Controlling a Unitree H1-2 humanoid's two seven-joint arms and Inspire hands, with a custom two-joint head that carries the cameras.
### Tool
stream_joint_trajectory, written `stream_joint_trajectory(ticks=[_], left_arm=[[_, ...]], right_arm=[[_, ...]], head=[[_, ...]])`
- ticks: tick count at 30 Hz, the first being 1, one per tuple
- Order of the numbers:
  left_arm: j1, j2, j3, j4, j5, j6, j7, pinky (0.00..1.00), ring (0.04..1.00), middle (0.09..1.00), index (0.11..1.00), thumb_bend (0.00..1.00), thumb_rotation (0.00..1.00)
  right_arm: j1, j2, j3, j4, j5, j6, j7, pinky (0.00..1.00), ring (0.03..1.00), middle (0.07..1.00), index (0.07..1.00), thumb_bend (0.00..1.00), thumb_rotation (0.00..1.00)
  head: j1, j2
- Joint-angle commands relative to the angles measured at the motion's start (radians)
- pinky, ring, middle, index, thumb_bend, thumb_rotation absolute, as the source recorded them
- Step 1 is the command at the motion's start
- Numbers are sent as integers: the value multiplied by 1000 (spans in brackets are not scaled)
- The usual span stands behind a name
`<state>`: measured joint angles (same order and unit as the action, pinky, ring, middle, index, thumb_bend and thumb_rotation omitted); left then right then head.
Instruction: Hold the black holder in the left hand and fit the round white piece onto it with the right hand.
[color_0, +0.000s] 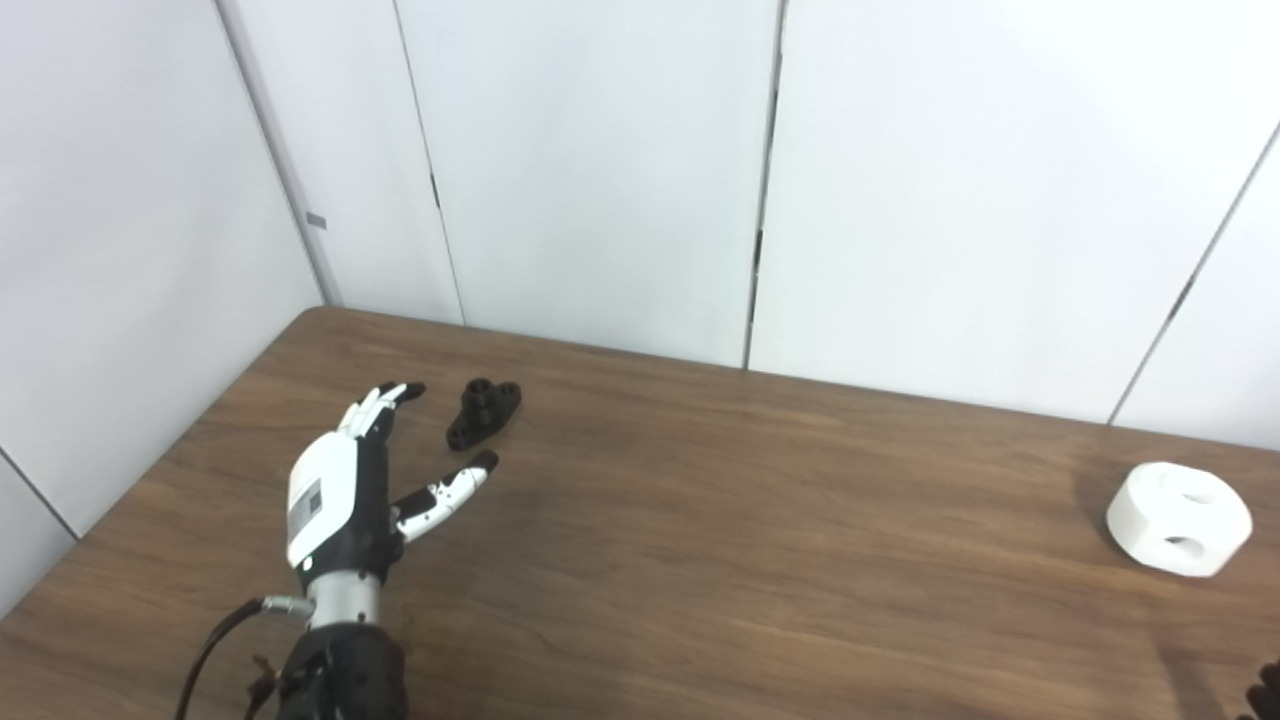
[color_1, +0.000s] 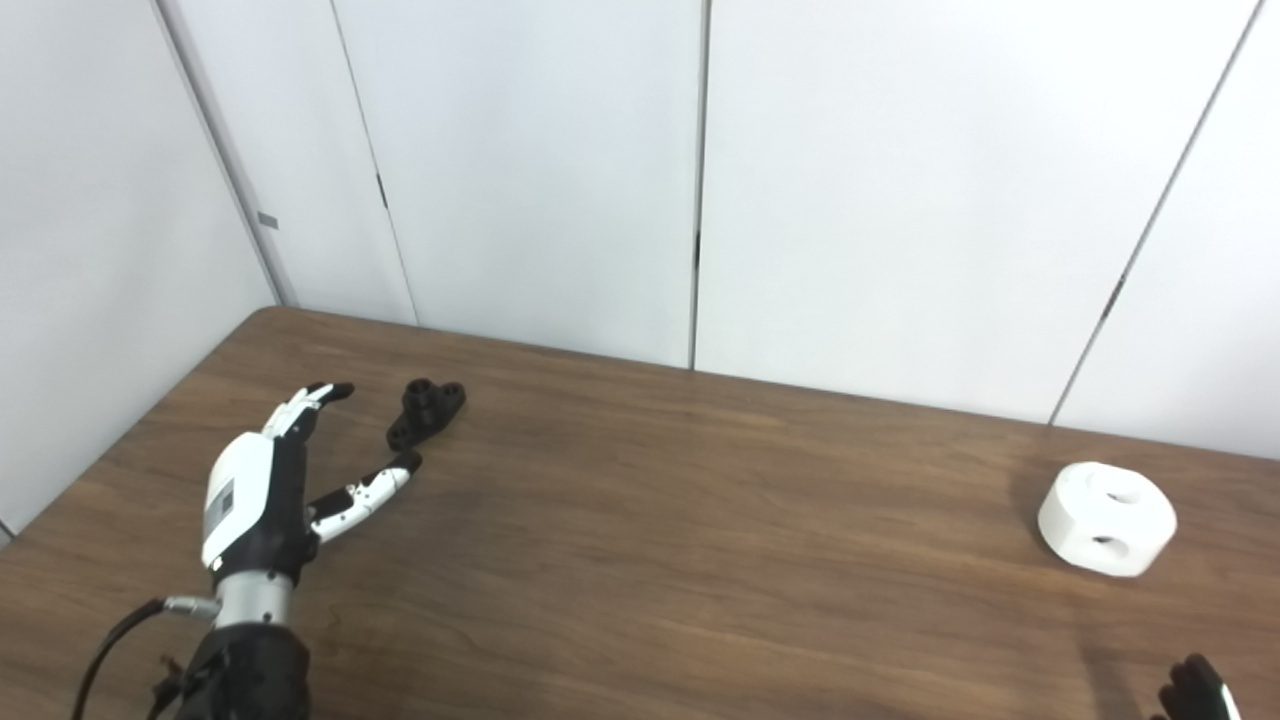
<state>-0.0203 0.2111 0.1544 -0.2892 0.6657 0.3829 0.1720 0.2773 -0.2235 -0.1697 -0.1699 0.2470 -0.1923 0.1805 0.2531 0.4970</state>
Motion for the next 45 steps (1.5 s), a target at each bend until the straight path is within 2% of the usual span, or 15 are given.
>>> stream_joint_trajectory(ticks=[1,8,19,33,39,45], left_arm=[[-59,29,-9,16,32,13,1,927,951,918,826,824,453],[-136,64,-32,138,80,72,3,945,951,913,814,833,489],[-233,108,-47,334,107,86,19,956,943,908,790,838,454],[-284,105,-36,424,203,87,-43,960,950,920,801,815,444],[-313,105,-41,454,227,87,-72,953,951,918,761,805,435],[-337,102,-39,461,261,87,-148,949,949,901,711,779,454]], right_arm=[[22,27,15,46,8,10,-2,1000,1000,994,978,572,996],[27,26,17,37,-1,15,-4,1000,1000,997,986,557,1000],[32,29,16,26,7,25,-4,1000,1000,999,988,570,1000],[40,29,11,14,10,27,-4,1000,1000,997,983,568,1000],[42,30,10,7,5,41,-15,1000,1000,991,975,593,998],[45,29,12,4,-5,41,-22,1000,1000,982,971,626,999]], head=[[0,1],[-2,1],[-3,5],[-3,16],[-6,16],[-9,18]])
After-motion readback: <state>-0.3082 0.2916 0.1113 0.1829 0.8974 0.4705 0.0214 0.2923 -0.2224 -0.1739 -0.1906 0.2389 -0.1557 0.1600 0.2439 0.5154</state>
